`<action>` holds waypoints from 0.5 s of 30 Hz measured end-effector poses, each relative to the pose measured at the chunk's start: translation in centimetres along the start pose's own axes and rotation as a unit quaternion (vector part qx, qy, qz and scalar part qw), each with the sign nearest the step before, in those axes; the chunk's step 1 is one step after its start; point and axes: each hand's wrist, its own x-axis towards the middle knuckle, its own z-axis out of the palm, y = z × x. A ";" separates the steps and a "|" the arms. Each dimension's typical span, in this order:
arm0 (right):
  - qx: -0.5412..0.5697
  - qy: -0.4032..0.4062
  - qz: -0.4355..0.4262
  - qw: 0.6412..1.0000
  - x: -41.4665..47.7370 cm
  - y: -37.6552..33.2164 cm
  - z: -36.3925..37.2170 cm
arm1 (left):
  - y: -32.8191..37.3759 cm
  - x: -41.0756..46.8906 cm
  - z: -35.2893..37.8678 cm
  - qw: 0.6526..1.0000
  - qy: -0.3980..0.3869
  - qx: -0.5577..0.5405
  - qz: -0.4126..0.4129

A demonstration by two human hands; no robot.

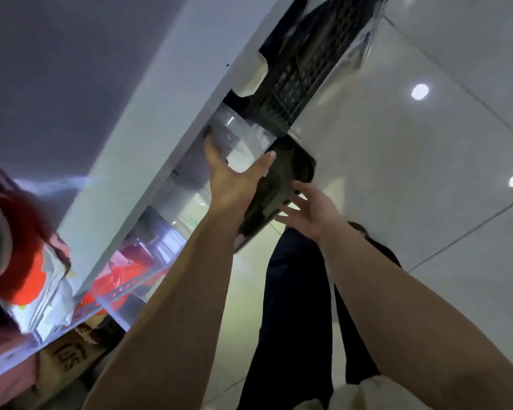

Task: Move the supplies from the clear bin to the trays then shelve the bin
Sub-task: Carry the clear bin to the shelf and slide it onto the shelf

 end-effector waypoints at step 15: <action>0.193 -0.066 0.083 0.975 15.3 4.6 3.2 | -7.3 0.9 -3.4 0.964 0.050 -0.262 0.006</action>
